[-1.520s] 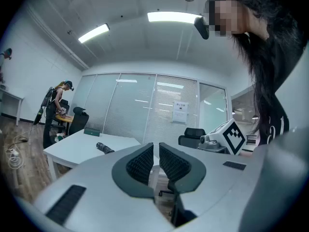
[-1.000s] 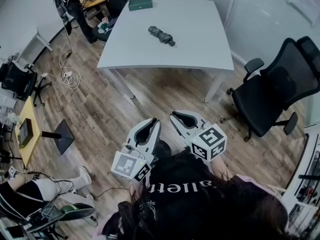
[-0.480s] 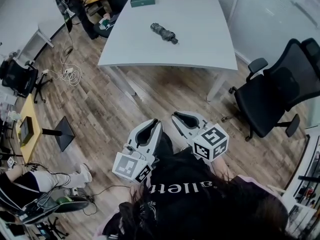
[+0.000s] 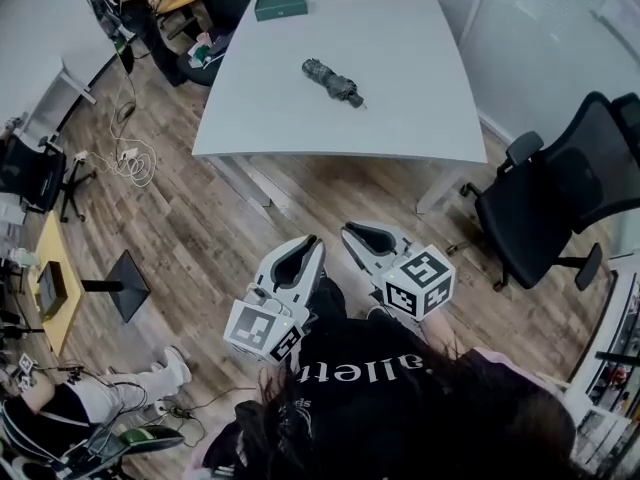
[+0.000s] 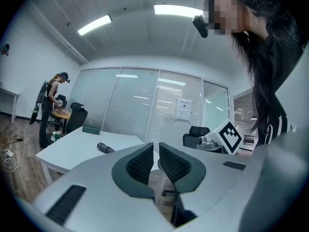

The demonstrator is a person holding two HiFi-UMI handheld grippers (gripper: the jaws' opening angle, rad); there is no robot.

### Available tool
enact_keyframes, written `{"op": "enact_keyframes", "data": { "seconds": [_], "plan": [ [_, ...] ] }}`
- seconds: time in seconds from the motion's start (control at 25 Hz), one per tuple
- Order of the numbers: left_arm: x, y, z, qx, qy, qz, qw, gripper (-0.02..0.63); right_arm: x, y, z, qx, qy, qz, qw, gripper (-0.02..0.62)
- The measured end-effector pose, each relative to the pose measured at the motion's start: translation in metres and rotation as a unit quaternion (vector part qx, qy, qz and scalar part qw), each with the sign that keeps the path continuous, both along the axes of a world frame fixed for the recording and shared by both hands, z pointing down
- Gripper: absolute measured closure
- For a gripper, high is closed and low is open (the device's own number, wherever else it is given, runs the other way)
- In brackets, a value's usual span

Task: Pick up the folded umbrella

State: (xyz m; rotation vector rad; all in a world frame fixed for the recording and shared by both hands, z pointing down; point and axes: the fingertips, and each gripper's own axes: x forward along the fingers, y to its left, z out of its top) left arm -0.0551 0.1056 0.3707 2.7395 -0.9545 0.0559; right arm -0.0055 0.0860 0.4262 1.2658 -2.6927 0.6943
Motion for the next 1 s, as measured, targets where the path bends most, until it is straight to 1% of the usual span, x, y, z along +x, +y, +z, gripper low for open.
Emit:
{"op": "enact_keyframes", "data": {
  "seconds": [0.2,0.4,0.56,0.8,1.0],
  "plan": [
    [-0.016,-0.059,-0.003,-0.005,0.003,0.006,1.0000,0.551,-0.015,-0.051,0.001,-0.013,0.001,0.010,1.000,0.549],
    [-0.025,-0.101,0.000,-0.010,0.006,0.024,0.9996,0.551,-0.025,-0.092,0.006,-0.025,0.005,0.026,0.999,0.549],
    [-0.037,-0.134,-0.001,-0.007,0.010,0.032,0.9994,0.551,-0.036,-0.121,0.005,-0.025,0.010,0.033,0.999,0.549],
    [-0.059,-0.173,-0.002,0.000,0.014,0.047,0.9988,0.551,-0.056,-0.157,0.003,-0.019,0.015,0.049,0.999,0.549],
    [-0.070,-0.191,0.001,-0.001,0.016,0.066,0.9977,0.552,-0.069,-0.172,0.004,-0.020,0.018,0.065,0.998,0.548]
  ]
}}
